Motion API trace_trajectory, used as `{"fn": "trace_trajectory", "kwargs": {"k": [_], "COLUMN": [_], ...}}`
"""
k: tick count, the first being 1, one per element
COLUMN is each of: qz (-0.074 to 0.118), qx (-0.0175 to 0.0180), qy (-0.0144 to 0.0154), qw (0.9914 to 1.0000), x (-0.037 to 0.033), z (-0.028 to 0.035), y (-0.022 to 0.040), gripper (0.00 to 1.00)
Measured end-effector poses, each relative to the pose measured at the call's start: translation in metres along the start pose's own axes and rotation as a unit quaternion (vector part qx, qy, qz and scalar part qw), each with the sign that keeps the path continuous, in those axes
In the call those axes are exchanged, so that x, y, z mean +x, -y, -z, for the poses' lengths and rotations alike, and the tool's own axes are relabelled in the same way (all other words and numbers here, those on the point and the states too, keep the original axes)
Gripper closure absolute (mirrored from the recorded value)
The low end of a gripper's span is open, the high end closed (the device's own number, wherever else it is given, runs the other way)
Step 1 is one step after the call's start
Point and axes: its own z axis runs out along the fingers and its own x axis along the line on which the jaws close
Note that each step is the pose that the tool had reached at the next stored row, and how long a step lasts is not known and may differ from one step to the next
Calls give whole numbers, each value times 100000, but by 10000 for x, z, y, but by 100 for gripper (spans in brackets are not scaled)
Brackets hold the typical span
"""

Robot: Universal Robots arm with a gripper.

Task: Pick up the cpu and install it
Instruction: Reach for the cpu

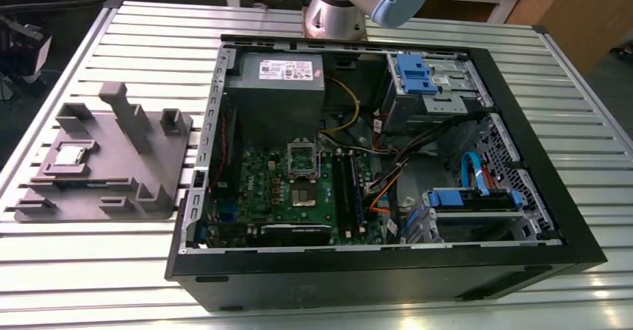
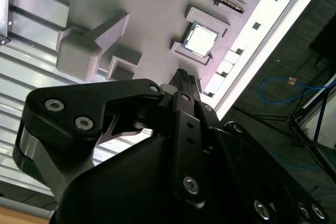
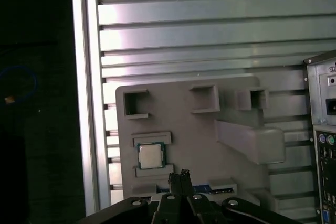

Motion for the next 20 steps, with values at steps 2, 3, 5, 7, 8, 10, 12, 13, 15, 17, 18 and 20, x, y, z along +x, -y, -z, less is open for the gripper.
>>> {"fn": "trace_trajectory", "kwargs": {"k": [2,3,5,7,8,10,12,13,15,17,18,20], "qz": [-211,-316,-534,-716,-784,-794,-794,-796,-789,-765,-755,-749], "qx": [94,160,299,389,439,483,487,487,522,1082,1299,1498], "qy": [15,20,15,-5,-28,-40,-43,-41,-28,-75,-164,-366], "qw": [100000,99999,99998,99997,99996,99996,99996,99996,99996,99991,99989,99985], "x": [6,7,9,10,10,10,10,10,10,10,10,11], "z": [-28,-39,-61,-83,-93,-102,-102,-103,-105,-114,-120,-142], "y": [3,5,10,17,20,22,22,22,22,23,24,24], "gripper": [90,90,90,90,90,90,90,90,90,90,90,90]}}
